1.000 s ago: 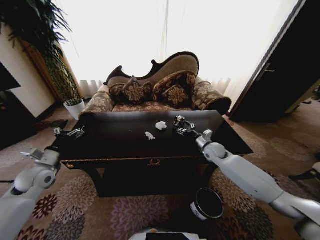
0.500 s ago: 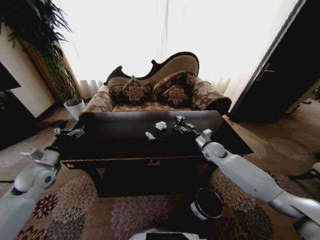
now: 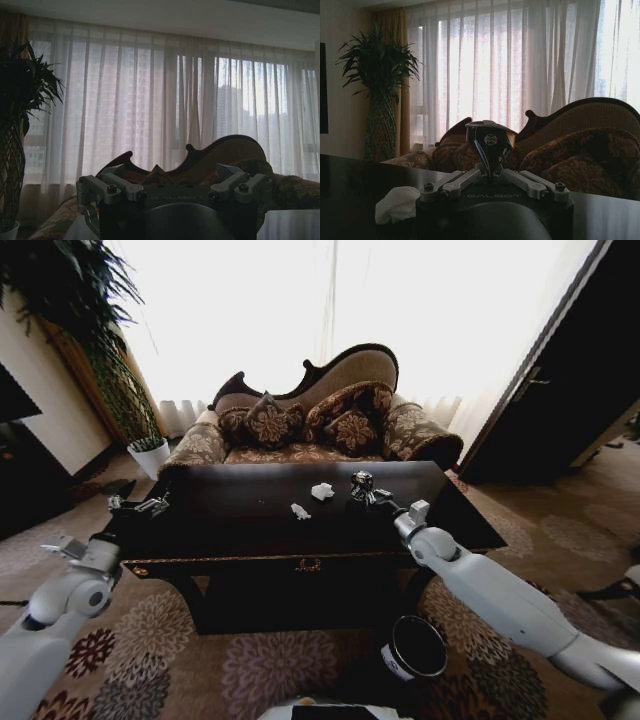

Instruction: Move to the front of the table and place the trash on the table into the trash bin.

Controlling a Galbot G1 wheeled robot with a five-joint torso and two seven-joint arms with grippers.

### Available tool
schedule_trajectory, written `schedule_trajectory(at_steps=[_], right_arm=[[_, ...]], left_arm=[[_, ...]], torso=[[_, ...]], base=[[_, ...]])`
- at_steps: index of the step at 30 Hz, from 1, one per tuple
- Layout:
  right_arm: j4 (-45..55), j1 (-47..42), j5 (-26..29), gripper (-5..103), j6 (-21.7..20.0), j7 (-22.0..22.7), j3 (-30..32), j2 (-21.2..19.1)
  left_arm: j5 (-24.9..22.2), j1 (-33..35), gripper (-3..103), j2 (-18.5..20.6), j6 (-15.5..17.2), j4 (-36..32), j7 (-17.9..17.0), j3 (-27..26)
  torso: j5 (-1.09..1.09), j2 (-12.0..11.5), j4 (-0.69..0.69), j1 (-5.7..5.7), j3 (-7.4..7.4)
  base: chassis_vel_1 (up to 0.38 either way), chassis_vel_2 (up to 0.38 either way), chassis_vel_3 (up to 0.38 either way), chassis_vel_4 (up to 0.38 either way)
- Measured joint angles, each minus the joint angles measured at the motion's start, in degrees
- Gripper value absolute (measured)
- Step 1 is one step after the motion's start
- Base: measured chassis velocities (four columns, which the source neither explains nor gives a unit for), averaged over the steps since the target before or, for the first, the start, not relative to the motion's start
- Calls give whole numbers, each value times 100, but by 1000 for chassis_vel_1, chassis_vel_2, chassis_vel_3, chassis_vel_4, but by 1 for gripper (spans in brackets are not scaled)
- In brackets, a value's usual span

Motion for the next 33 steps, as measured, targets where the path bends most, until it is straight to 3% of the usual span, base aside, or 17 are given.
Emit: schedule_trajectory(at_steps=[1, 3, 5, 6, 8, 11, 13, 14, 16, 20, 23, 33], right_arm=[[289, -523, 108, 0, -83, 64, 672, -98], [403, -784, 136, 0, -92, 65, 949, -173], [814, -1875, 165, 0, 0, -13, 1931, -526], [814, -1875, 165, 0, 0, -13, 1931, -526], [1224, -2918, 155, 0, 131, -115, 2896, -628], [1754, -3999, 102, 0, 153, -135, 3862, -378], [1866, -4202, 59, 0, 148, -135, 4057, -276], [2169, -4887, -106, 0, 150, -168, 4651, 176], [2225, -5084, -150, 0, 167, -191, 4802, 319], [2311, -6298, -624, 0, 587, -530, 5523, 1170], [2286, -6665, -804, 0, 829, -657, 5673, 1452], [1224, -7016, -1531, 0, 1740, -930, 5470, 2522]], left_arm=[[0, 0, 100, 0, 0, 0, 1, 0], [0, 0, 100, 0, 0, 1, 0, 0], [0, 0, 100, 0, 0, 1, -2, 0], [0, 0, 100, 0, 0, 1, -2, 0], [0, 0, 100, 0, 0, 0, 3, 0], [0, 0, 100, 0, 1, 0, 3, 0], [0, 0, 100, 0, 0, 1, -1, -1], [0, 0, 100, 0, 1, 1, 1, -1], [0, 0, 100, 0, 0, 1, -5, -1], [0, 0, 100, 0, 1, 1, -1, -1], [0, 0, 100, 0, 1, 1, 1, -1], [0, 0, 100, 0, 0, 0, 0, -1]], torso=[[0, 0, 1, 0, 0], [1, 0, 1, 0, 0], [1, 0, -3, 0, 0], [1, 0, -3, 0, 0], [-3, 1, -6, -1, -1], [2, 1, -1, -1, -1], [-1, 0, -1, -1, -1], [-2, 1, 0, -1, -1], [0, 0, -1, -1, -1], [2, 1, -4, -2, -1], [1, 1, -3, -2, -1], [1, 1, -2, -1, 0]], base=[[0, 0, 0, 0], [0, 0, 0, 0], [0, 0, 0, 0], [0, 0, 0, 0], [0, 0, 0, 0], [0, 0, 0, 0], [0, 0, 0, 0], [0, 0, 0, 0], [0, 0, 0, 0], [0, 0, 0, 0], [0, 0, 0, 0], [0, 0, 0, 0]])
